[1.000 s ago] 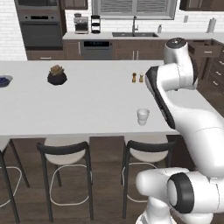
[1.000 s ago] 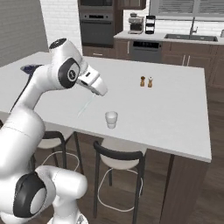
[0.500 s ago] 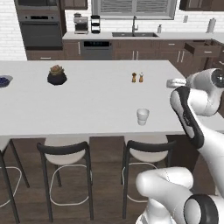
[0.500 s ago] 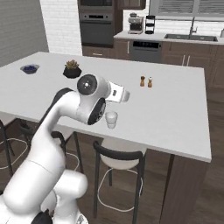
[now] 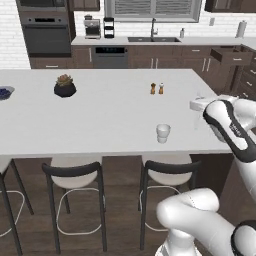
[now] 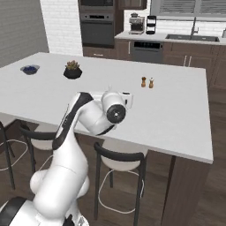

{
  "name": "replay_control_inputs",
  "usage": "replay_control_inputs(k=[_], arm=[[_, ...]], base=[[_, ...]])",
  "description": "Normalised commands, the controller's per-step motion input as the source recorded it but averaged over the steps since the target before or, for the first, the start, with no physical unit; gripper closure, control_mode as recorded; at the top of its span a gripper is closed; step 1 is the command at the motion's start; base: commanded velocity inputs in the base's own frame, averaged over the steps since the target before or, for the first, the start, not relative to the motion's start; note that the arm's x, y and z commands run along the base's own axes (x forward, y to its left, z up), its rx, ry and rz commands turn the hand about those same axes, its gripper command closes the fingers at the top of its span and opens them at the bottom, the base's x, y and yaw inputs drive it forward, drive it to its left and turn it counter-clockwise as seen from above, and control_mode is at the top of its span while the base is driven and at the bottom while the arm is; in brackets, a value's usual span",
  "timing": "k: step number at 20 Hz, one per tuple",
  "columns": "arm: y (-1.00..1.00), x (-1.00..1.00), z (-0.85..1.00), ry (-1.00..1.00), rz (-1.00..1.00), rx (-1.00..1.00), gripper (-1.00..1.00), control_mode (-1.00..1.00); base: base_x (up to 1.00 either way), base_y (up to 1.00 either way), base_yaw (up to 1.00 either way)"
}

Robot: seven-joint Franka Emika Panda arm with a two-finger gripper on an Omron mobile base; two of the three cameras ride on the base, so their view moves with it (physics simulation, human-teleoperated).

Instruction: Take a straw from the drawer in front and place it inside the glass cup on the dining counter.

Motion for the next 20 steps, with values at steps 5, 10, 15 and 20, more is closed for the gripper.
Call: replay_control_inputs(k=[5, 10, 15, 20], arm=[[0.21, 0.35, 0.00, -0.04, 0.17, 0.00, 1.00, -1.00], [0.22, 0.55, 0.00, 0.03, 0.14, 0.00, 1.00, -1.00], [0.13, 0.49, -0.04, 0.03, 0.13, 0.00, 1.00, -1.00], [0.22, 0.16, -0.18, 0.00, 0.12, 0.00, 1.00, -1.00]], base=[[0.00, 0.00, 0.00], [0.00, 0.00, 0.00], [0.00, 0.00, 0.00], [0.00, 0.00, 0.00]])
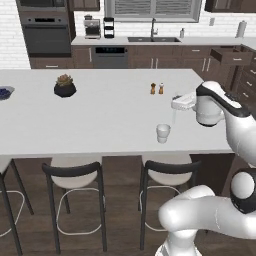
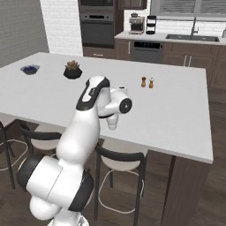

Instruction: Take a straw from the drawer in front and place it inside the glass cup on the dining counter.

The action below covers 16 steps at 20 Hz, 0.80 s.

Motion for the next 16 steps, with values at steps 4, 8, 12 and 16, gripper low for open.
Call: replay_control_inputs(k=[4, 8, 12, 16], arm=[[0.12, 0.14, -0.35, 0.00, 0.07, 0.00, 1.00, -1.00], [0.01, 0.23, -0.26, 0.00, 0.02, 0.00, 1.00, -1.00], [0.00, 0.31, -0.18, 0.00, 0.00, -0.01, 1.00, -1.00], [0.00, 0.29, -0.21, 0.00, 0.00, -0.01, 1.00, -1.00]], base=[[0.00, 0.00, 0.00], [0.00, 0.00, 0.00], [0.00, 0.00, 0.00], [0.00, 0.00, 0.00]])
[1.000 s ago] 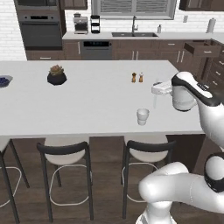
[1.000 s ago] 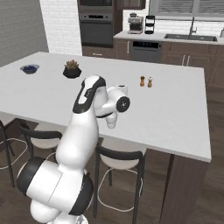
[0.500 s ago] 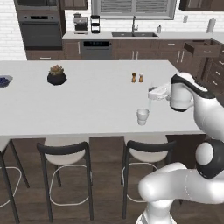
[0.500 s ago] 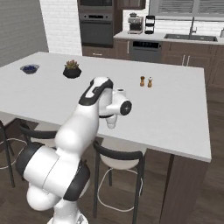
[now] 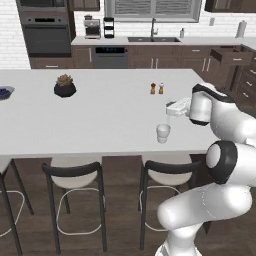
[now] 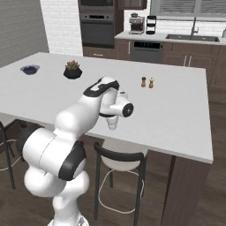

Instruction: Take a straw from the drawer in front and place it inside the glass cup on the dining counter.

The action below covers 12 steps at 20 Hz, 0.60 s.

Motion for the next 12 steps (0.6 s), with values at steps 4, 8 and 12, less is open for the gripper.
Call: replay_control_inputs(k=[4, 8, 12], arm=[[0.00, 0.22, -0.17, -0.01, 0.00, -0.03, 1.00, -1.00], [0.00, 0.06, -0.11, -0.03, 0.00, -0.04, 1.00, -1.00], [0.00, 0.10, -0.05, -0.03, 0.00, -0.03, 1.00, -1.00]], base=[[0.00, 0.00, 0.00], [0.00, 0.00, 0.00], [0.00, 0.00, 0.00]])
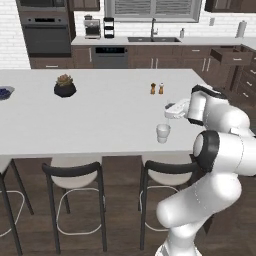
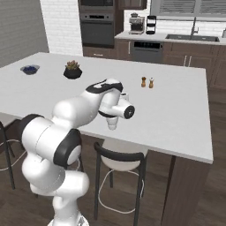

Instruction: Take a straw from the drawer in front and place it inside the glass cup on the dining counter.

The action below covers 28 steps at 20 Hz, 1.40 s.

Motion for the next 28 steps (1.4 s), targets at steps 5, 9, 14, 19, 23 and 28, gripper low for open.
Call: replay_control_inputs(k=[5, 9, 14, 19, 23, 28], arm=[[0.00, 0.14, -0.06, -0.02, 0.00, -0.02, 1.00, -1.00], [0.00, 0.14, -0.06, -0.01, 0.00, -0.01, 1.00, -1.00], [0.00, 0.01, -0.09, 0.00, 0.00, 0.00, 1.00, -1.00], [0.00, 0.05, -0.15, 0.00, 0.00, 0.00, 1.00, -1.00], [0.00, 0.05, -0.17, 0.00, 0.00, 0.00, 1.00, -1.00], [0.00, 0.11, -0.17, 0.00, 0.00, 0.00, 1.00, -1.00]], base=[[0.00, 0.00, 0.00], [0.00, 0.00, 0.00], [0.00, 0.00, 0.00], [0.00, 0.00, 0.00], [0.00, 0.00, 0.00], [0.00, 0.00, 0.00]])
